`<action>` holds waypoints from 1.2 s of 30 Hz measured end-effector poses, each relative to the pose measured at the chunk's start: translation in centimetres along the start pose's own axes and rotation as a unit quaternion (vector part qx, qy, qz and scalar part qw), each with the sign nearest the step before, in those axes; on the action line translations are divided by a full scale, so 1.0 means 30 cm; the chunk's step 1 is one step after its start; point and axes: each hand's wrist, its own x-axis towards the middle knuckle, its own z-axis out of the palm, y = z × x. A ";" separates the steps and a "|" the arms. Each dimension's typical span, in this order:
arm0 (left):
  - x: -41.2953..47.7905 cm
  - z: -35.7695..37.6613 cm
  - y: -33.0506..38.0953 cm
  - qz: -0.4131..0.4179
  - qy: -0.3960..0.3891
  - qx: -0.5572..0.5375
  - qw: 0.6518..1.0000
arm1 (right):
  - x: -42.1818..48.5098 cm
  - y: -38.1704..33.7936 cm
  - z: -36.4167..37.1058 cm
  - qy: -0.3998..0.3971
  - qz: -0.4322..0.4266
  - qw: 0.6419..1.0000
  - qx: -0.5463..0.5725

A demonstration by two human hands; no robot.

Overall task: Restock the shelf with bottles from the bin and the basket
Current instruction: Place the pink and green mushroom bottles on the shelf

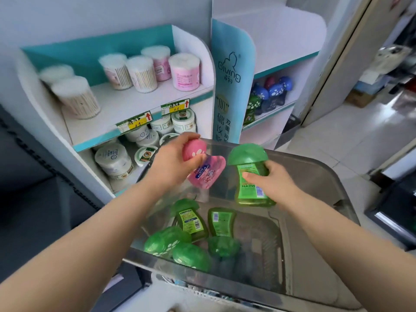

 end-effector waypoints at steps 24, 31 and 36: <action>-0.856 -1.049 -0.075 -0.158 0.209 0.106 0.959 | -0.635 -0.702 0.746 -0.145 -0.418 0.897 -0.011; -1.277 -1.376 -0.233 -0.199 0.292 0.156 0.922 | -0.974 -0.773 1.158 -0.198 -0.439 0.877 0.014; -1.504 -1.583 -0.387 -0.232 0.331 0.210 0.890 | -1.163 -0.795 1.400 -0.237 -0.449 0.861 0.026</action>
